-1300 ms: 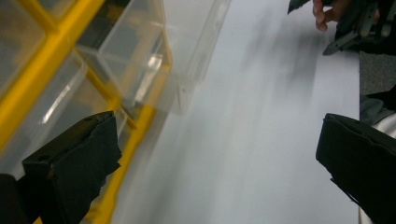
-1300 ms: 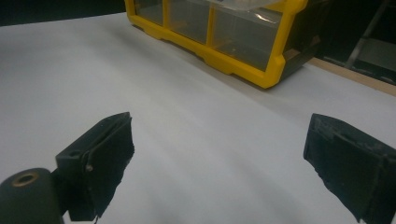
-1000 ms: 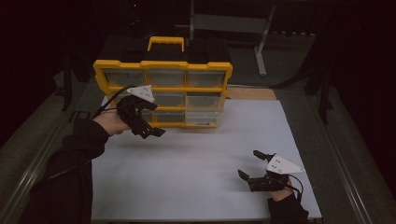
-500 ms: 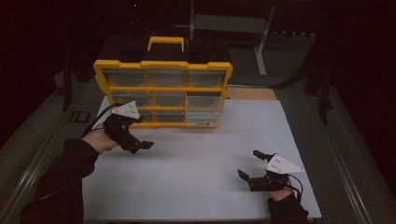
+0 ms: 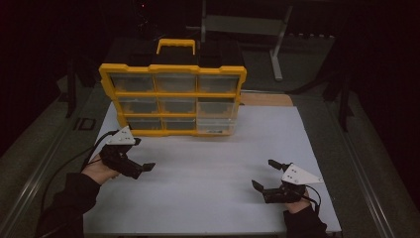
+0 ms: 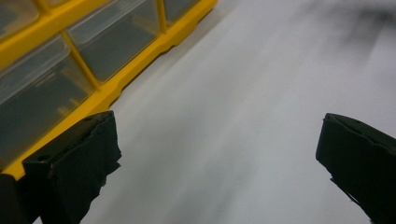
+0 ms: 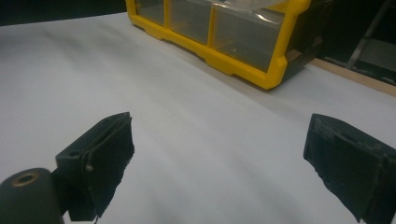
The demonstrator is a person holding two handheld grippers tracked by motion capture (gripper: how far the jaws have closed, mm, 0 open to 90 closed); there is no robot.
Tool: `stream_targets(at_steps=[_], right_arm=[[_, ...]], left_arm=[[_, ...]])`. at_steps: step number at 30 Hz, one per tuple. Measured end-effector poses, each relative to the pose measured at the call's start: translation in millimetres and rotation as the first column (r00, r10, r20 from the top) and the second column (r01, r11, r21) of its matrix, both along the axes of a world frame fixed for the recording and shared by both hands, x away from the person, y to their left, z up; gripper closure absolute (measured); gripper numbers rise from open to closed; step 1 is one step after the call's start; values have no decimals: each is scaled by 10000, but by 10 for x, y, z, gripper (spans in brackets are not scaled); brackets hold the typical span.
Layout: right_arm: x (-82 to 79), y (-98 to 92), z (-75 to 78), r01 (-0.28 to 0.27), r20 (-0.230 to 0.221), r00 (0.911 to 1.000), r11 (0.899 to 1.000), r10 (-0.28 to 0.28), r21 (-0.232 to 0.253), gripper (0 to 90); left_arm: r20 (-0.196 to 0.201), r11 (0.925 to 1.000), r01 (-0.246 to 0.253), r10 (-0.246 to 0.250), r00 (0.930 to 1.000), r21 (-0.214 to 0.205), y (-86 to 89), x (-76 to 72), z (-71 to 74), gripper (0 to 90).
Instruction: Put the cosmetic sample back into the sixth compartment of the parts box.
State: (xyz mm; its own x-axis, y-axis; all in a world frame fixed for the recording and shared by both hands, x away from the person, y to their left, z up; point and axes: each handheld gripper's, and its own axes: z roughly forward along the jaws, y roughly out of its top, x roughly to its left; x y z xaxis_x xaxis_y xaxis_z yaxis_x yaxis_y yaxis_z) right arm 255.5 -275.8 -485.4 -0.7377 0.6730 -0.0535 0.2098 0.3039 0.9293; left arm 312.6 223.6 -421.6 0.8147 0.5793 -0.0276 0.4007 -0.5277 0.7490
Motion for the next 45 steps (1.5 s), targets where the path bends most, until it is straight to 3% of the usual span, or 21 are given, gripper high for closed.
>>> stream_targets(at_steps=[9,15,18,23,25,30,32,33,34,35,36,37,38,40,42,43,44,45], right_arm=[[-2,-1,2,-6,-1,10000,10000,6,41,84],[-3,4,0,-21,5,10000,10000,21,-9,84],[-2,4,-2,-6,-17,10000,10000,6,18,84],[-5,10,-2,-46,-3,10000,10000,46,-42,84],[-4,9,-2,-45,-2,10000,10000,45,-44,84],[-2,11,-5,-42,-31,10000,10000,42,-21,84],[-1,12,-6,-48,-29,10000,10000,48,-60,84],[-3,13,-7,-54,-37,10000,10000,54,-50,84],[-2,13,-7,-63,-41,10000,10000,63,-54,84],[-2,13,-7,-63,-41,10000,10000,63,-54,84],[-1,14,-10,-49,-76,10000,10000,49,-45,84],[-1,14,-10,-49,-76,10000,10000,49,-45,84],[0,15,-11,-65,-87,9999,10000,65,-51,84],[-2,18,-12,-71,-60,10000,9999,71,-79,84],[-2,18,-13,-80,-38,10000,9999,80,-89,84],[-2,18,-13,-80,-38,10000,9999,80,-89,84],[-3,20,-13,-86,-28,10000,9999,86,-103,84],[-3,22,-13,-79,-15,10000,9999,79,-128,84]], left_arm=[[202,9933,-1025,1037,9944,-529,149,-149,-225,1],[382,9827,-1715,1744,9839,-693,207,-277,-372,1],[587,9774,-2051,2079,9764,-511,195,-362,-465,1],[734,9683,-2427,2466,9663,-592,188,-431,-554,1],[835,9556,-2853,2910,9531,-738,199,-477,-619,1],[853,9419,-3237,3311,9397,-900,218,-524,-708,1],[997,9323,-3502,3583,9283,-901,213,-537,-737,2],[997,9323,-3502,3583,9283,-901,213,-537,-737,2],[1066,9167,-3840,3950,9125,-1103,229,-540,-753,2],[1066,9167,-3840,3950,9125,-1103,229,-540,-753,2],[1286,9003,-4222,4334,8920,-1059,246,-542,-761,2],[1286,9003,-4222,4334,8920,-1059,246,-542,-761,2],[1412,8872,-4500,4607,8763,-1018,265,-546,-764,2],[1392,8735,-4732,4857,8630,-1142,287,-552,-769,2],[1468,8549,-5030,5177,8429,-1268,301,-567,-779,2],[1468,8549,-5030,5177,8429,-1268,301,-567,-779,2],[1447,8367,-5322,5468,8247,-1292,310,-572,-789,2],[1447,8367,-5322,5468,8247,-1292,310,-572,-789,2]])
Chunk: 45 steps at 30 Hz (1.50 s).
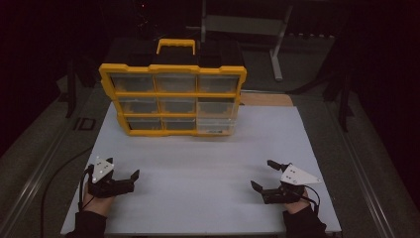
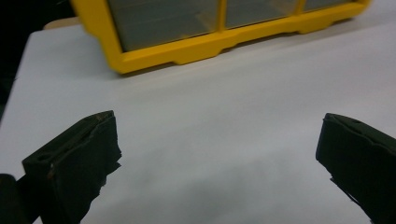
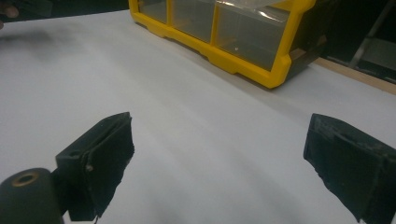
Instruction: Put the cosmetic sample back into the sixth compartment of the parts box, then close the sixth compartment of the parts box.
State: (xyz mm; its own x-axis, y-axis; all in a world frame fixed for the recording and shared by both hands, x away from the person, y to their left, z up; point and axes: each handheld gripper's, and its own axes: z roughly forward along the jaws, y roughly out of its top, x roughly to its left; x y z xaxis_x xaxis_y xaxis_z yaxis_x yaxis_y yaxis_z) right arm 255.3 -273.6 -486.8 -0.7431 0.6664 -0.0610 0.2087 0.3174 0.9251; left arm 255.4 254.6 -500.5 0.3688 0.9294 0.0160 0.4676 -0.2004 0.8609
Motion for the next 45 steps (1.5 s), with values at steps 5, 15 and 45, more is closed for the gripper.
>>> stream_targets(at_steps=[5,15,45], right_arm=[[-3,12,-1,-34,-42,10000,10000,34,-59,84],[7,9,-22,-87,43,10000,9999,87,-84,84],[-4,27,15,-191,0,9998,9998,191,-42,84]], left_arm=[[329,9968,-799,796,9963,70,-11,-27,-42,2],[513,9948,-997,984,9938,229,-67,-33,-100,3],[686,9902,-1307,1339,9886,-494,35,-78,-130,3]])
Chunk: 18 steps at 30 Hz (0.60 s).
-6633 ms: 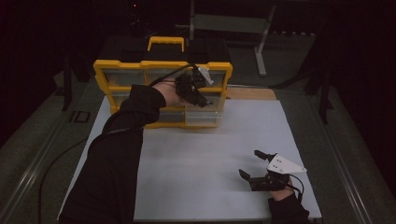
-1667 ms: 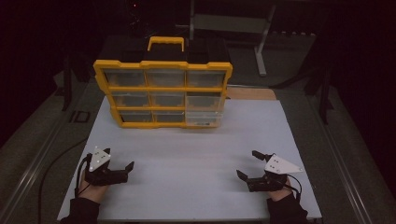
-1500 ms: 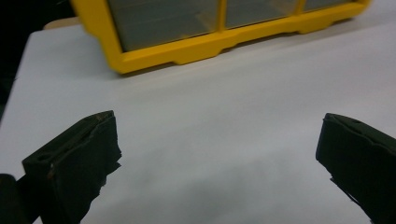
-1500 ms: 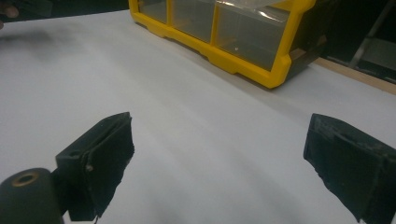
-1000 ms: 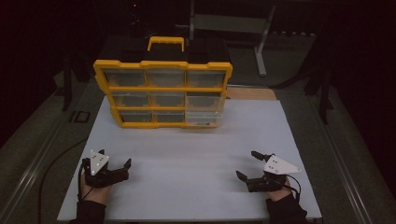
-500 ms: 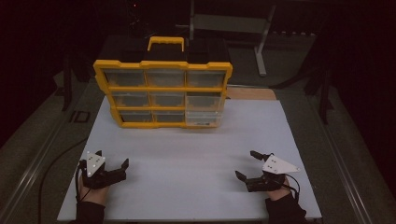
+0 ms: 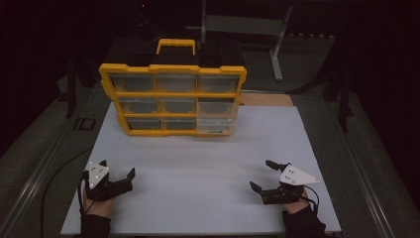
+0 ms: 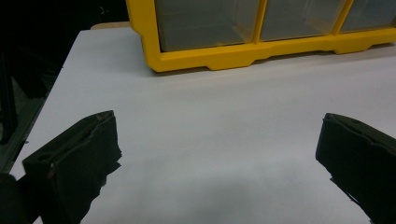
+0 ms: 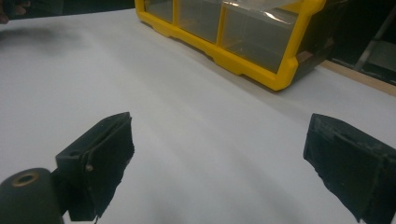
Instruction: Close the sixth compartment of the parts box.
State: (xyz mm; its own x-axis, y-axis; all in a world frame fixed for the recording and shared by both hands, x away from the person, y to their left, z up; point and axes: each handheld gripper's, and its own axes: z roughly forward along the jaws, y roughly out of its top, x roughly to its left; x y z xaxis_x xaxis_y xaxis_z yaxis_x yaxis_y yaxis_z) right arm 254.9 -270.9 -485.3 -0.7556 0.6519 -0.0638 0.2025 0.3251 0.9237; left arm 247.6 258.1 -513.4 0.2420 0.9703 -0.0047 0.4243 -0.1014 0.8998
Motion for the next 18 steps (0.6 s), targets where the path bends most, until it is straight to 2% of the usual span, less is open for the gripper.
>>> stream_targets(at_steps=[10,18], right_arm=[[-17,7,48,-34,-223,9997,9998,38,193,84],[-78,50,150,-57,-171,9998,9994,63,344,84]], left_arm=[[0,10000,60,-60,10000,-63,-16,10,1,3],[82,9998,171,-170,9998,-119,-26,8,5,3]])
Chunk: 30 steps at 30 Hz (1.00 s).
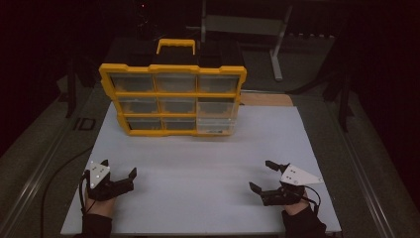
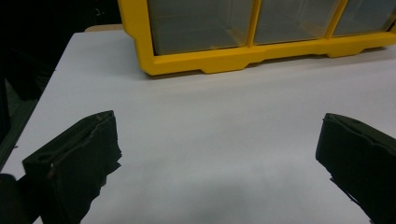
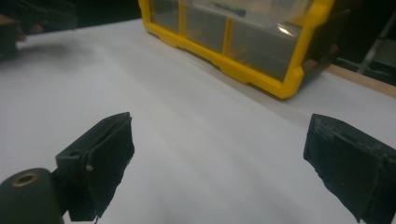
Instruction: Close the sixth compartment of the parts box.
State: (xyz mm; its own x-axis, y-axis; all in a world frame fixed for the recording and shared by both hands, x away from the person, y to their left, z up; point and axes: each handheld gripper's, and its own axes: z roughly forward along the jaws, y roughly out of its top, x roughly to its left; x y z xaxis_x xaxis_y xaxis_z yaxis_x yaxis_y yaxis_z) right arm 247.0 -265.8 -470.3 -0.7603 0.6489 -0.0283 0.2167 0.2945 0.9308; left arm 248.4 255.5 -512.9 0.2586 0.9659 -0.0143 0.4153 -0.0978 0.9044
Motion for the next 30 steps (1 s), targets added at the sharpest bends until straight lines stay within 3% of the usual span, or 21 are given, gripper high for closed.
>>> stream_targets(at_steps=[13,22,30], right_arm=[[-105,220,392,-496,706,9962,9986,507,-179,84],[-49,348,625,-546,1026,9931,9983,566,-215,84],[36,500,806,-751,1377,9874,9969,776,-231,84]], left_arm=[[82,10000,7,-6,10000,-68,1,-8,12,3],[213,9996,137,-132,9997,-242,7,-14,15,3],[201,9999,53,-51,9998,-105,2,-12,18,3]])
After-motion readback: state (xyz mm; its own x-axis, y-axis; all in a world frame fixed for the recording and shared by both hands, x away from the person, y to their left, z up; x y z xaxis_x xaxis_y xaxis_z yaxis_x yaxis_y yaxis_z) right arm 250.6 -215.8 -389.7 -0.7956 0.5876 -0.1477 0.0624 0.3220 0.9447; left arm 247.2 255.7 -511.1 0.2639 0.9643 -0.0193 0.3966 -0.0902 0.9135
